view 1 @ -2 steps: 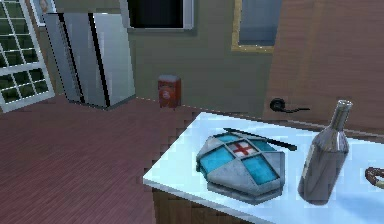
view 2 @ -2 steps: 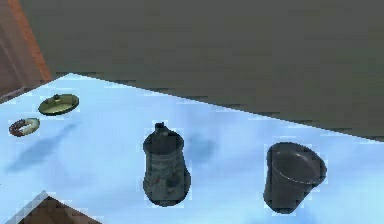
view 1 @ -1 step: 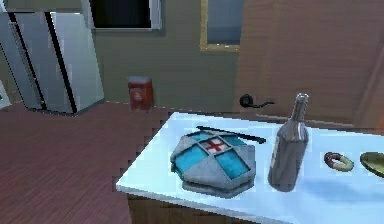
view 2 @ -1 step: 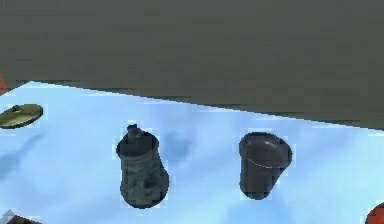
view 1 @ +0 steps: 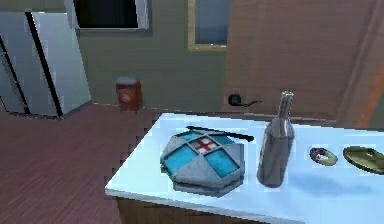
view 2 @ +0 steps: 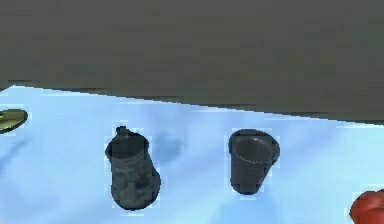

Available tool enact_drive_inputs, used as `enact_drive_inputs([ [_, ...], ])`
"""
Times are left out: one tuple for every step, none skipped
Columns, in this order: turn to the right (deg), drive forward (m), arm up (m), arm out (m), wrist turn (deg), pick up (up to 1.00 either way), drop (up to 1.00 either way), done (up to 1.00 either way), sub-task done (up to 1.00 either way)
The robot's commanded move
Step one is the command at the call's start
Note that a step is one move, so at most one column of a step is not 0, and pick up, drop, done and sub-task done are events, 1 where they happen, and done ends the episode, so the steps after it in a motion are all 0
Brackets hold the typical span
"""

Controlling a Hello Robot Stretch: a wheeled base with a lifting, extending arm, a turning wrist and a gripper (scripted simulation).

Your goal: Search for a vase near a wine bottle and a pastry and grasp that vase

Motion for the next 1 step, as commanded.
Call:
enact_drive_inputs([
  [0.0, 0.2, 0.0, 0.0, 0.0, 0.0, 0.0, 0.0, 0.0],
])
